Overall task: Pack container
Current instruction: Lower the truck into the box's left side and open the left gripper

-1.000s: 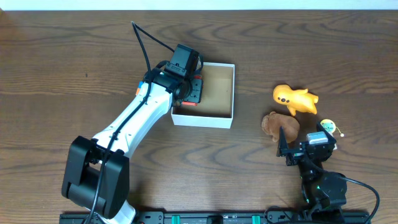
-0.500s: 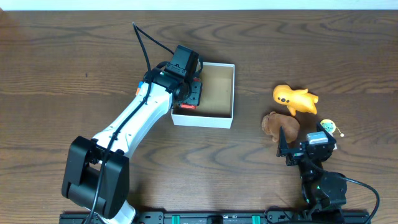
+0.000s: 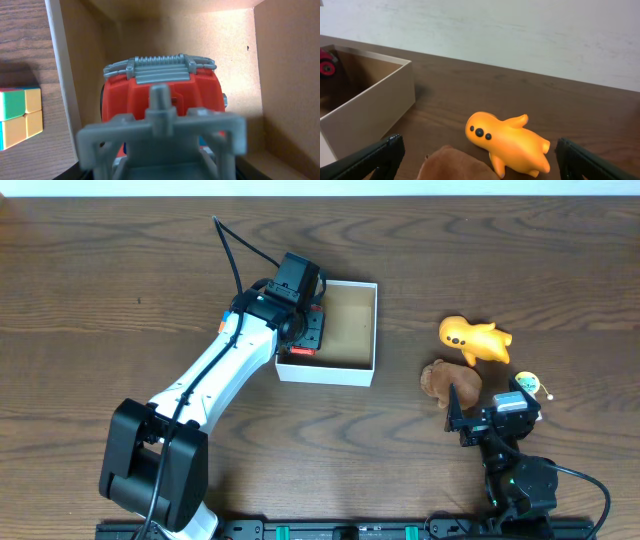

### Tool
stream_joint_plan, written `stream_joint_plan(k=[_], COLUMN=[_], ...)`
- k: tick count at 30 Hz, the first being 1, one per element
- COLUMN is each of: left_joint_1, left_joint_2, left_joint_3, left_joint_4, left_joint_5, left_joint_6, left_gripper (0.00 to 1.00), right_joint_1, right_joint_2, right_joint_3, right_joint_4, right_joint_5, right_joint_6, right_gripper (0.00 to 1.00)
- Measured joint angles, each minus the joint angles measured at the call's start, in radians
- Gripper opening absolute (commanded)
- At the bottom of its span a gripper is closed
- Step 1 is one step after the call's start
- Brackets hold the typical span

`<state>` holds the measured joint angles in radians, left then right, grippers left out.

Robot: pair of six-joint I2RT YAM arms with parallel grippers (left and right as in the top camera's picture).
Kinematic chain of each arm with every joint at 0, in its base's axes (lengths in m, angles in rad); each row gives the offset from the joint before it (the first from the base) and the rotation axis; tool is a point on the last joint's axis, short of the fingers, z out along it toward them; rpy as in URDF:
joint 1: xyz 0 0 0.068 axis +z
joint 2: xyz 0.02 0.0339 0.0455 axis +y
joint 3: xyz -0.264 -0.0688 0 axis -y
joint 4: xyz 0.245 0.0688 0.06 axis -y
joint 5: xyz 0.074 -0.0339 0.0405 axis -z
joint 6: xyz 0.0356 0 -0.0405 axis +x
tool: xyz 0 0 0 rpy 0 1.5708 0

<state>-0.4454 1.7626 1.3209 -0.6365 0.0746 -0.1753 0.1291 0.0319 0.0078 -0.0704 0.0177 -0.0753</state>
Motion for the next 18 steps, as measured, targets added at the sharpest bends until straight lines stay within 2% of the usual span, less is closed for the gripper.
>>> stream_joint_plan(k=[2, 4, 5, 18], left_joint_1=[0.000, 0.000, 0.000, 0.000], left_joint_2=[0.000, 0.000, 0.000, 0.000], left_joint_3=[0.000, 0.000, 0.000, 0.000], left_joint_4=[-0.003, -0.010, -0.011, -0.011], left_joint_5=[0.000, 0.000, 0.000, 0.005], left_joint_6=[0.000, 0.000, 0.001, 0.005], left_gripper=[0.49, 0.59, 0.60, 0.63], right_joint_1=[0.000, 0.000, 0.000, 0.000], right_joint_2=[0.000, 0.000, 0.000, 0.000], right_joint_3=[0.000, 0.000, 0.000, 0.000], right_joint_4=[0.000, 0.000, 0.000, 0.000], right_joint_5=[0.000, 0.000, 0.000, 0.000], right_joint_6=[0.000, 0.000, 0.000, 0.000], right_gripper=[0.99, 0.99, 0.99, 0.98])
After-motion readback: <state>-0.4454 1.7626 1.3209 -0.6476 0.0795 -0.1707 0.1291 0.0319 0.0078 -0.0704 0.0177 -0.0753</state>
